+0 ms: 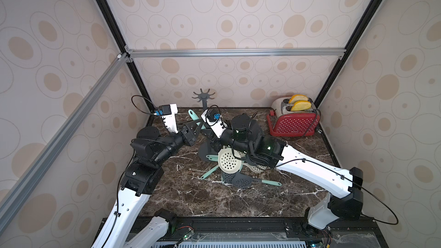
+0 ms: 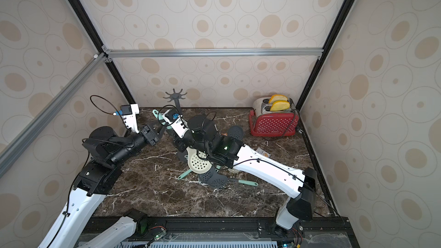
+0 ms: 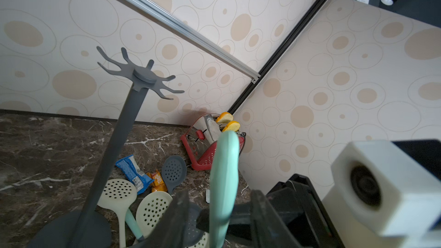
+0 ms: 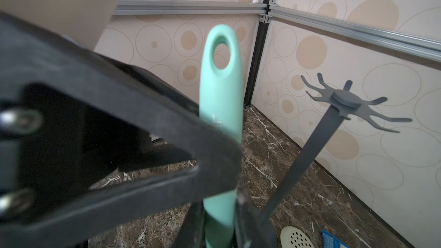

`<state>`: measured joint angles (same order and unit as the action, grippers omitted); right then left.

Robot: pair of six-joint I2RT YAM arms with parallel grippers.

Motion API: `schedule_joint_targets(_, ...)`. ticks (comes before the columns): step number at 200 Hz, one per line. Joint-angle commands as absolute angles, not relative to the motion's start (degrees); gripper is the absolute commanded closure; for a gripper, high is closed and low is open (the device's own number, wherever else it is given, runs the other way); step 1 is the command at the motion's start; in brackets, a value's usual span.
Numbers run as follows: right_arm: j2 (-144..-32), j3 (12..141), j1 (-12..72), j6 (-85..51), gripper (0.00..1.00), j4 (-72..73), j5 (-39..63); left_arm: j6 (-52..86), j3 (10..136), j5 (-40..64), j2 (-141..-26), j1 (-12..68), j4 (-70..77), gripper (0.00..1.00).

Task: Hang the skimmer on the kitchen utensil rack
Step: Pick up the skimmer from the center of the board, then hang the skimmer on the rack.

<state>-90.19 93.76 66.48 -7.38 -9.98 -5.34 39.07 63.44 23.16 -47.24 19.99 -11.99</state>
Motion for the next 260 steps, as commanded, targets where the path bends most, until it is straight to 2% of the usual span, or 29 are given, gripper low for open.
schedule_joint_targets(1,-85.73,91.56,63.42,-12.77,1.00,-12.43,-6.22,35.06,66.66,22.03,-46.01,20.26,-15.62,0.24)
schedule_joint_targets(17,-83.93,89.72,60.28,-15.18,1.00,-14.31,-3.95,32.48,67.95,19.77,-45.83,20.17,-19.55,0.14)
schedule_joint_targets(31,-82.56,88.39,56.87,-16.79,1.00,-15.94,-0.28,30.14,68.89,18.60,-45.88,20.24,-22.44,0.01)
schedule_joint_targets(66,-82.32,89.51,47.88,-17.81,1.00,-21.67,13.92,26.09,72.71,16.15,-48.86,20.15,-28.27,0.01)
schedule_joint_targets(92,-85.23,94.53,43.23,-15.20,1.00,-27.76,24.76,24.86,79.23,15.40,-55.27,19.63,-33.16,0.01)
schedule_joint_targets(113,-88.03,99.56,41.47,-13.01,1.00,-32.42,30.02,26.82,85.59,20.47,-62.52,16.03,-35.42,0.01)
schedule_joint_targets(129,-90.47,104.21,41.42,-11.36,1.00,-36.76,30.63,28.30,89.18,22.36,-66.26,14.00,-35.63,0.01)
schedule_joint_targets(187,-98.07,116.26,41.53,-10.11,1.00,-46.18,27.06,27.24,105.64,16.68,-78.51,12.86,-45.75,0.01)
schedule_joint_targets(232,-104.29,126.27,41.90,-8.83,1.00,-51.68,26.11,29.01,110.87,18.19,-83.58,10.68,-47.07,0.01)
schedule_joint_targets(260,-107.15,130.92,42.25,-8.48,1.00,-54.06,25.03,29.71,111.30,21.52,-85.45,9.41,-46.58,0.07)
